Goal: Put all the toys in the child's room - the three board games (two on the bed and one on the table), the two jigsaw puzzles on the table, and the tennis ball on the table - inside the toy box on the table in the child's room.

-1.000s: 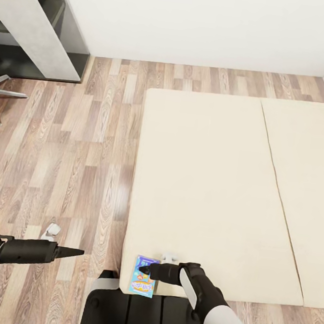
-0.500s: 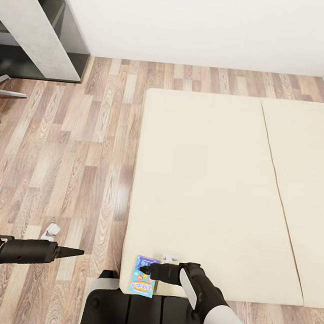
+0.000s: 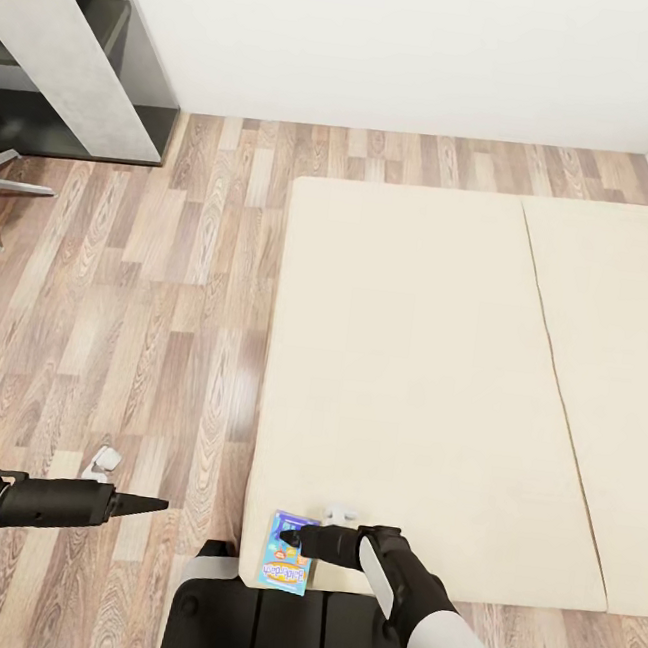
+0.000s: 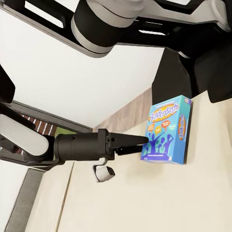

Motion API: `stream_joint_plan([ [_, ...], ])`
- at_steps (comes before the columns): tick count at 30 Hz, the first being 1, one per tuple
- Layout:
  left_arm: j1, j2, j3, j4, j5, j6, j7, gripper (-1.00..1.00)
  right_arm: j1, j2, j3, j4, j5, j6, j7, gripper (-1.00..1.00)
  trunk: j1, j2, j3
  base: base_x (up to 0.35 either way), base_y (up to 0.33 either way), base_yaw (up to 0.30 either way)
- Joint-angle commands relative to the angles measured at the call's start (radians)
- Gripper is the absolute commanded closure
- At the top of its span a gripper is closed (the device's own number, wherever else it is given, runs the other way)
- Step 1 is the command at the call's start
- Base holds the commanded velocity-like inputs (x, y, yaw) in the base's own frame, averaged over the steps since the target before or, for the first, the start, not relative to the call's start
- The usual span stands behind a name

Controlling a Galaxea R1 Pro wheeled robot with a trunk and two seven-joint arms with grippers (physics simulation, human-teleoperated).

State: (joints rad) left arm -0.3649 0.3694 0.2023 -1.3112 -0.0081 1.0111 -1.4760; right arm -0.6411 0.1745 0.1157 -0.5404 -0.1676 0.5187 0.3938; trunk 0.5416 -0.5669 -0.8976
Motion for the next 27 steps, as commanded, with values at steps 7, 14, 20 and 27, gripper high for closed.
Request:
stream_joint_plan([
  [7, 0.0, 0.0, 0.0, 0.0, 0.0, 0.011, -0.004, -1.0, 0.0, 0.0, 0.001, -0.001, -0.014, 0.003, 0.003, -1.0, 0.0, -0.001, -0.001, 0.0, 0.0, 0.0],
  [14, 0.0, 0.0, 0.0, 0.0, 0.0, 0.011, -0.004, -1.0, 0.0, 0.0, 0.002, -0.001, -0.016, 0.005, 0.013, -1.0, 0.0, -0.001, -0.001, 0.0, 0.0, 0.0],
  [20, 0.0, 0.0, 0.0, 0.0, 0.0, 0.011, -0.004, -1.0, 0.0, 0.0, 0.003, -0.002, -0.019, 0.006, 0.016, -1.0, 0.0, -0.001, -0.001, 0.0, 0.0, 0.0],
  [27, 0.0, 0.0, 0.0, 0.0, 0.0, 0.011, -0.004, -1.0, 0.0, 0.0, 0.005, -0.01, -0.02, 0.005, 0.016, -1.0, 0.0, -0.001, -0.001, 0.0, 0.0, 0.0],
])
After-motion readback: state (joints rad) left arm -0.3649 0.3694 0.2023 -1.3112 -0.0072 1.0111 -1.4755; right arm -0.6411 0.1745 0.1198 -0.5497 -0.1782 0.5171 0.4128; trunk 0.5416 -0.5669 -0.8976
